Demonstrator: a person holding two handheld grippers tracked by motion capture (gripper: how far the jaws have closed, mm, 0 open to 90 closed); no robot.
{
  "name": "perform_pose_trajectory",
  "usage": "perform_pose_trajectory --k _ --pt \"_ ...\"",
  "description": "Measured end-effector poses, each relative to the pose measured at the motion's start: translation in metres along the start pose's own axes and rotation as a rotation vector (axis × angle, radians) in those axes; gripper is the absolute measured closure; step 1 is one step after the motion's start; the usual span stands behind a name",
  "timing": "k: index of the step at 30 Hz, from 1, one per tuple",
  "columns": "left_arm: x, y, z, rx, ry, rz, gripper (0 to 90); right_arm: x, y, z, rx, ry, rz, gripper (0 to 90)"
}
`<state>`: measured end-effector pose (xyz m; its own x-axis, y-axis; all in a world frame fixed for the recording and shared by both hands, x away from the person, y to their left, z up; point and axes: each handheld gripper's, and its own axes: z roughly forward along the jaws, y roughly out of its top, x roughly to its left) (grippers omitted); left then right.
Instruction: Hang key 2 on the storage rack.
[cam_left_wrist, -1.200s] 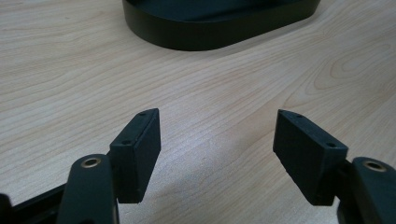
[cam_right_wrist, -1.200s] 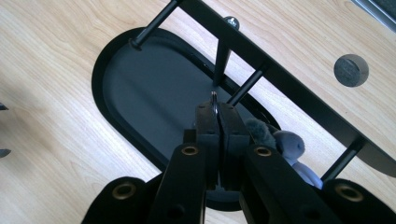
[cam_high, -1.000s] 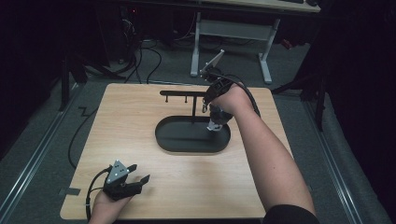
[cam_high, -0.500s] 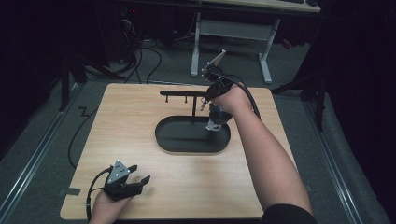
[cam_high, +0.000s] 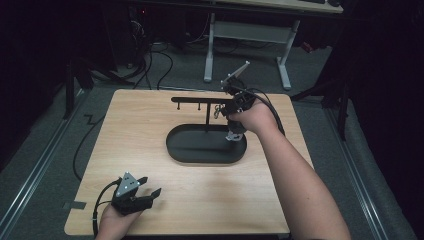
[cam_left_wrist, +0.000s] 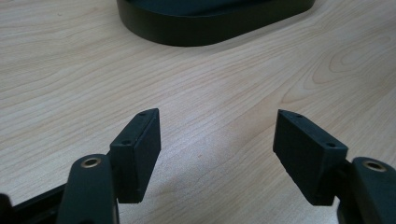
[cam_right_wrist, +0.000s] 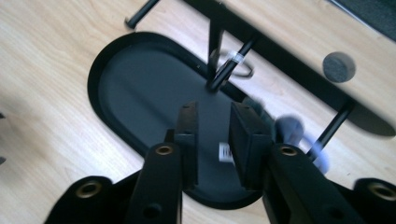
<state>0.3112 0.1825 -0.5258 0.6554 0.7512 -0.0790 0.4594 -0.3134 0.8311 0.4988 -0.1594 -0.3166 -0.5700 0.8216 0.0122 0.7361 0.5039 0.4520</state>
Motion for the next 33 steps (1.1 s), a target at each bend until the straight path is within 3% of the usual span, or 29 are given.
perform_pose_trajectory --k 5,14,27,33 --pt "-0.002 0.0 0.001 0.003 -0.004 0.006 32.7 0.006 -0.021 0.002 -0.015 0.014 0.004 68.5" --pt "-0.005 0.0 0.003 0.006 -0.012 0.014 32.6 0.017 -0.054 0.012 -0.075 0.016 -0.036 59.8" --pt "-0.008 -0.001 0.003 0.006 -0.022 0.023 32.5 0.024 -0.1 0.036 -0.214 0.04 -0.004 50.8" --pt "-0.008 -0.001 0.002 0.004 -0.026 0.021 32.6 0.025 -0.118 0.045 -0.227 0.042 0.013 48.5"
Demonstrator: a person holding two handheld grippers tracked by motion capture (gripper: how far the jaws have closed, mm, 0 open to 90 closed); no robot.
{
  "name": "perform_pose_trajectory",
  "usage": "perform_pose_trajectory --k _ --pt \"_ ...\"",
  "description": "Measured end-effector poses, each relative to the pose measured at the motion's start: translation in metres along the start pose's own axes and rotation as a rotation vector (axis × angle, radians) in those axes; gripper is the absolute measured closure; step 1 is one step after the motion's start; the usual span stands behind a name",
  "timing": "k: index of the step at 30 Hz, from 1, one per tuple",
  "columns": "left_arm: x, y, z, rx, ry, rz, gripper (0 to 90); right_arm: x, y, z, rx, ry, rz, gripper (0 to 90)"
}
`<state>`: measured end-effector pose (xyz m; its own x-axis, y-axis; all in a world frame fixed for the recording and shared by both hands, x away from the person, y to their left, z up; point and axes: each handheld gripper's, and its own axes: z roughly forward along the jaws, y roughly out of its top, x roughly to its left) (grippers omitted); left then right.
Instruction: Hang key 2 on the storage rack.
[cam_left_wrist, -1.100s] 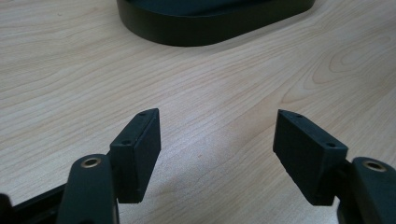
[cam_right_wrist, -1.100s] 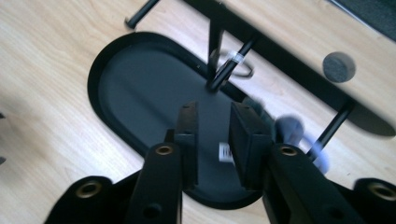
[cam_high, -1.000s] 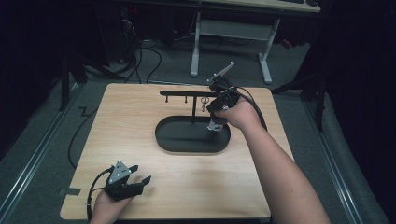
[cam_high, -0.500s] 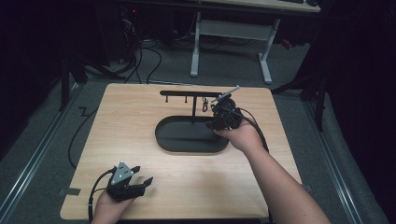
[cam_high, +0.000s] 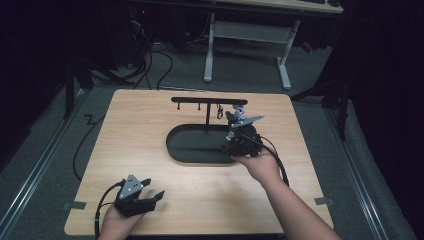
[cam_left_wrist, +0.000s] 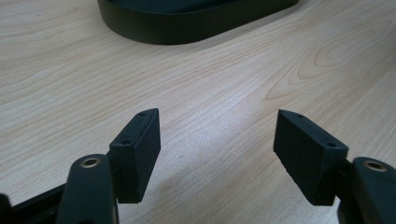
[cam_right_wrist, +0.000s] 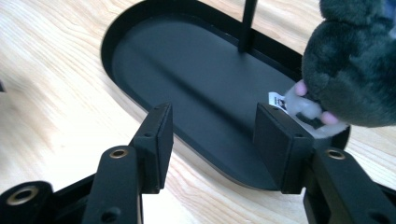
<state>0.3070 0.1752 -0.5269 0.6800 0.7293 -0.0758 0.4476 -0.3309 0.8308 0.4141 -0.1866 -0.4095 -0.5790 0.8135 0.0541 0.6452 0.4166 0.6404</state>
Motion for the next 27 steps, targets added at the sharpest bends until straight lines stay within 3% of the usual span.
perform_pose_trajectory --k 4,7,9,17,18,19,22,25,27 --pt "-0.001 0.0 0.0 0.0 -0.006 0.001 32.6 0.001 -0.019 0.001 -0.031 -0.02 -0.006 46.8" --pt "-0.002 0.0 0.001 0.001 -0.012 0.004 32.5 0.0 -0.041 0.001 -0.064 -0.027 0.021 44.3" --pt "-0.002 0.0 0.001 0.002 -0.016 0.005 32.5 0.0 -0.057 0.003 -0.075 -0.043 0.011 41.7" --pt "-0.007 0.001 0.001 -0.011 -0.03 0.012 32.6 0.005 -0.14 0.003 -0.164 -0.067 0.015 38.0" --pt "-0.008 0.0 0.001 -0.01 -0.031 0.013 32.5 0.006 -0.159 0.0 -0.198 -0.061 0.038 37.9" --pt "-0.009 0.0 0.001 -0.011 -0.031 0.013 32.5 0.006 -0.159 0.0 -0.198 -0.061 0.038 37.9" --pt "-0.012 0.001 0.001 -0.013 -0.033 0.008 32.5 0.005 -0.184 -0.008 -0.234 -0.063 0.059 37.2" --pt "-0.017 0.003 0.001 -0.022 -0.035 0.012 32.5 0.004 -0.19 -0.014 -0.272 -0.035 0.119 33.3" --pt "-0.019 0.004 0.002 -0.024 -0.034 0.016 32.4 0.003 -0.188 -0.017 -0.297 -0.049 0.114 32.9"
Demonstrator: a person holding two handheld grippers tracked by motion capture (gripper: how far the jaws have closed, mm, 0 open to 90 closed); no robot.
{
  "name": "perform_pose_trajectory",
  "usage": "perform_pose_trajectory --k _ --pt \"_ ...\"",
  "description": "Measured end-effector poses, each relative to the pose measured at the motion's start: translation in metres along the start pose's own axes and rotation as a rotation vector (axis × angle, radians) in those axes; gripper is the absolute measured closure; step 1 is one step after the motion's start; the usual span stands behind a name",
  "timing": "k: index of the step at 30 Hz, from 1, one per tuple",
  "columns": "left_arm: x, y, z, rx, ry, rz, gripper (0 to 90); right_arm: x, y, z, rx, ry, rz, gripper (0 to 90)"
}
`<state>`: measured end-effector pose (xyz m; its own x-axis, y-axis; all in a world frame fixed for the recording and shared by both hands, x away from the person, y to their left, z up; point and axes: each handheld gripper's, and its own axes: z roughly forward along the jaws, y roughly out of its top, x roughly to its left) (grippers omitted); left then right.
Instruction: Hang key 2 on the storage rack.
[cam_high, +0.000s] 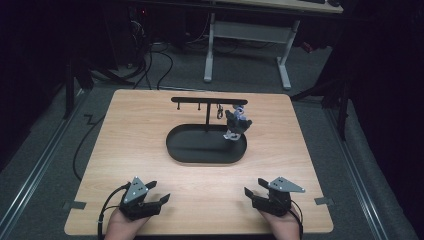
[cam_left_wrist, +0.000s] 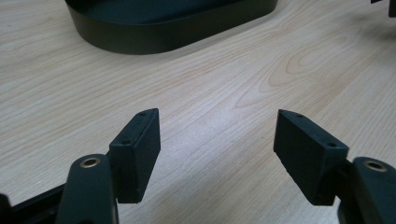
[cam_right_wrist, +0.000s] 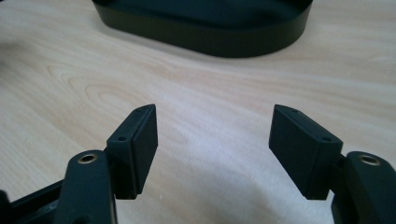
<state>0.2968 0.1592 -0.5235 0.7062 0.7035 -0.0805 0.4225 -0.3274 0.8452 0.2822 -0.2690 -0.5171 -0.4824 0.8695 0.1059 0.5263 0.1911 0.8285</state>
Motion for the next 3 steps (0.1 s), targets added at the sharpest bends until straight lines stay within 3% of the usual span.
perform_pose_trajectory --k 3 --pt "-0.0023 0.0003 0.0001 -0.004 0.002 0.001 32.2 -0.0003 0.0028 0.0014 -0.021 -0.009 -0.016 29.8"
